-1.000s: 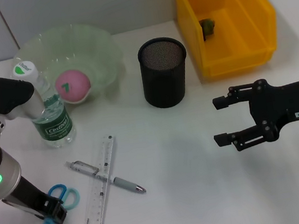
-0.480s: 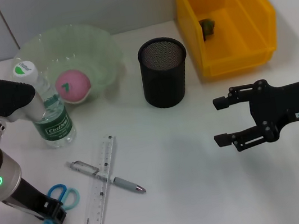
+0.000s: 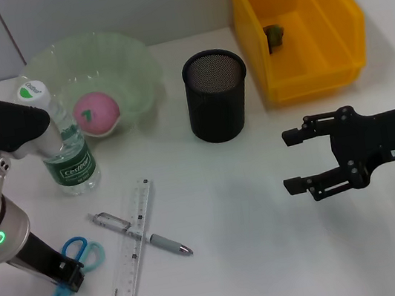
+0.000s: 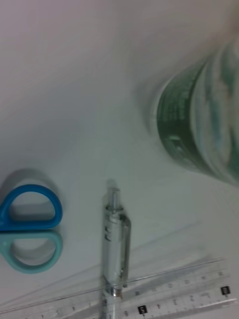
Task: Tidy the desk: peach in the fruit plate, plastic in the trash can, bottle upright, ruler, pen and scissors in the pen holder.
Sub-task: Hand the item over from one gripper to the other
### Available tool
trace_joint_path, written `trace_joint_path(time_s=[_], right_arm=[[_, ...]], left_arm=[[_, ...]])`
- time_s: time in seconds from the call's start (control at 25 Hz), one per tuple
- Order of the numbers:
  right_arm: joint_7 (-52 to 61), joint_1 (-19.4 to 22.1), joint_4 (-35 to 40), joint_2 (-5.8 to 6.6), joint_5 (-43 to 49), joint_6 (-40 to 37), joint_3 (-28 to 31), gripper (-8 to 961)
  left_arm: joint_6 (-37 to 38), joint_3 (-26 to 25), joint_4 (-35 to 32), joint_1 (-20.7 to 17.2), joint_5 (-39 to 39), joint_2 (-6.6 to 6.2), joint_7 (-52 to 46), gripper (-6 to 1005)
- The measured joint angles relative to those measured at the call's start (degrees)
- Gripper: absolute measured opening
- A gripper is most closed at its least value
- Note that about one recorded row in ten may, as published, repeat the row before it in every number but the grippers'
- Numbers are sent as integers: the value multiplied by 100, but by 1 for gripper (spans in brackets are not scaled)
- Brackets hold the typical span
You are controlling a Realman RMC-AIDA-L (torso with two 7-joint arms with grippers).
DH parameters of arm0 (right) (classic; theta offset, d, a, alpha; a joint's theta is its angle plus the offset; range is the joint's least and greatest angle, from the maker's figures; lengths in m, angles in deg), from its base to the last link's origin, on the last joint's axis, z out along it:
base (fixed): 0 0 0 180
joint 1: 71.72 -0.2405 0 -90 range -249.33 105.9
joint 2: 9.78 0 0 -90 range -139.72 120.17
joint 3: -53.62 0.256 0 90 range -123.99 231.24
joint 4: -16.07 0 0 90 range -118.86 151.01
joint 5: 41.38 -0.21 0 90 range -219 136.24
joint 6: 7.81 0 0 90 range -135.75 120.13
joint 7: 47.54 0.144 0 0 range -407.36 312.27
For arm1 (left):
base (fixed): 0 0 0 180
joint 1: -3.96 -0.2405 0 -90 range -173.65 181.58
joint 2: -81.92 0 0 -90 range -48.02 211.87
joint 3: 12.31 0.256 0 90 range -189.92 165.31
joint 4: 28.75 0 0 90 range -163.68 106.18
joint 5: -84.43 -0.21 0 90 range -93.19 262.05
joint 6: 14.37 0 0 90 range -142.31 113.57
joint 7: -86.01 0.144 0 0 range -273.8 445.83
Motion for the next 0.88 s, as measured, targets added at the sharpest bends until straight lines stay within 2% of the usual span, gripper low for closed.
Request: trace_joint_path(time_s=[0.28,0.32,0.44,0.48,0.68,0.84,0.88], right_arm=[[8,-1,0,0,-3,-5,78,739],[8,-1,0,0,-3,-5,78,739],[10,0,0,0,-3,-7,134,737],[10,4,-3,0,-3,-8,188,736],[10,8,-22,1,-3,-17,334,733],[15,8,-62,0,-3,-20,452,731],[15,10,-90,0,-3,-20,557,730]], left_arm=[[130,-233,-288,-36,64,-25,149,241],[214,-423,-411,-52,215,-27,294,242],[247,-523,-443,-60,348,-30,380,245],[329,-899,-466,-67,818,-36,692,245],[412,-1250,-460,-67,1355,-42,1087,250],[511,-1724,-369,-82,2255,-43,1706,253],[541,-1895,-263,-95,2682,-43,2018,254]])
